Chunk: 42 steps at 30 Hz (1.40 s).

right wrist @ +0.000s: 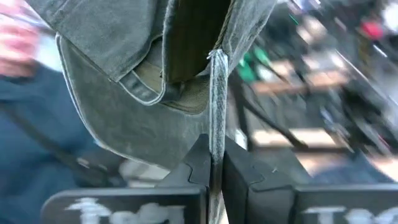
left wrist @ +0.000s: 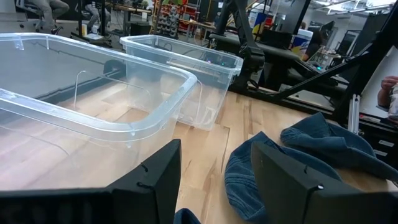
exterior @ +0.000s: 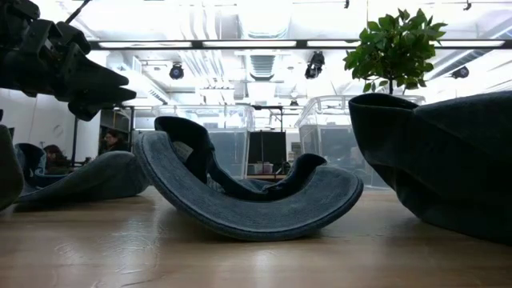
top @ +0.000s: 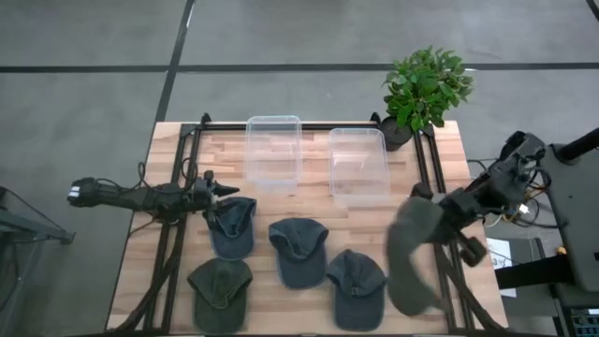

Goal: Pick & Place hat
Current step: Put the right green cap into the right transparent bin

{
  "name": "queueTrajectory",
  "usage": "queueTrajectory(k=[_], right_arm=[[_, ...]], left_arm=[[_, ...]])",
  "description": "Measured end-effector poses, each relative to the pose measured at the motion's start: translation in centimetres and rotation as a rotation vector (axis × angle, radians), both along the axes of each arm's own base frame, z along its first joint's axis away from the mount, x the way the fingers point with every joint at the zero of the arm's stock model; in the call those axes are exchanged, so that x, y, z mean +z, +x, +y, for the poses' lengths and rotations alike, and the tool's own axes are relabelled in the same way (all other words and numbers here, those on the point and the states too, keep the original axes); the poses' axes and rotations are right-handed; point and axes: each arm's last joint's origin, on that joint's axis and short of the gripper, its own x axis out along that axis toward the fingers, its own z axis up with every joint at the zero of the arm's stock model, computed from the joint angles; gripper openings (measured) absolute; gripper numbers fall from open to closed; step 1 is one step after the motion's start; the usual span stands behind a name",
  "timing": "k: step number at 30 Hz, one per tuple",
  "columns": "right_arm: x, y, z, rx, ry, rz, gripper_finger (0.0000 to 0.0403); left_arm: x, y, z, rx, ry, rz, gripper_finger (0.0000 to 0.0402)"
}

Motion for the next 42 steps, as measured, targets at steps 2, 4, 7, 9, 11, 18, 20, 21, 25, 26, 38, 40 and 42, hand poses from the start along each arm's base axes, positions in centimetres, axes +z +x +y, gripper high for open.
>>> queueTrajectory(k=[2, 4, 7, 9, 11, 18, 20, 21, 25, 26, 38, 40, 42], right_arm=[[0.3, -0.1, 0.0, 0.023, 0.008, -0.070, 0.0013], [0.3, -0.2, 0.0, 0.019, 0.007, -0.093, 0.0013], [0.1, 0.0, 0.1, 0.014, -0.006, -0.092, 0.0013], [0.0, 0.2, 0.2, 0.010, -0.013, -0.088, 0.0013], [0.0, 0.3, 0.3, 0.006, -0.012, -0.085, 0.0013], [-0.8, 0.9, -0.2, -0.254, 0.103, 0.061, 0.0013], [-1.2, 1.0, -0.5, -0.360, 0.156, 0.111, 0.0013], [-1.4, 1.0, -0.6, -0.403, 0.184, 0.130, 0.0013], [-1.9, 1.4, -0.7, -0.533, 0.277, 0.181, 0.0013], [-2.0, 1.5, -0.7, -0.562, 0.293, 0.184, 0.0013], [-0.6, 2.0, -0.9, -0.878, 0.343, 0.253, 0.0013], [-0.5, 1.9, -1.4, -0.929, 0.346, 0.311, 0.0013], [-0.6, 1.7, -1.9, -0.987, 0.347, 0.375, 0.0013]], left_arm=[[0.0, 0.0, 0.0, 0.000, 0.000, 0.000, 0.0187], [0.0, 0.0, 0.0, 0.000, 0.000, 0.000, 0.0187], [0.0, 0.0, 0.0, 0.000, 0.000, -0.001, 0.0187], [0.0, 0.0, 0.0, 0.000, 0.000, 0.000, 0.0187], [0.0, 0.0, 0.0, 0.000, 0.000, -0.001, 0.0187], [0.0, 0.0, 0.0, 0.000, 0.000, -0.001, 0.0187], [0.0, 0.0, 0.0, 0.000, -0.001, -0.001, 0.0187], [0.0, 0.0, 0.0, 0.000, -0.001, -0.001, 0.0187], [0.0, 0.0, 0.0, 0.001, -0.004, -0.002, 0.0187], [0.0, 0.0, 0.0, 0.001, -0.004, -0.003, 0.0187], [0.0, 0.0, 0.0, 0.001, -0.005, -0.005, 0.0187], [0.0, 0.0, 0.0, 0.001, -0.005, -0.006, 0.0187], [0.0, 0.0, 0.0, 0.001, -0.005, -0.006, 0.0187]])
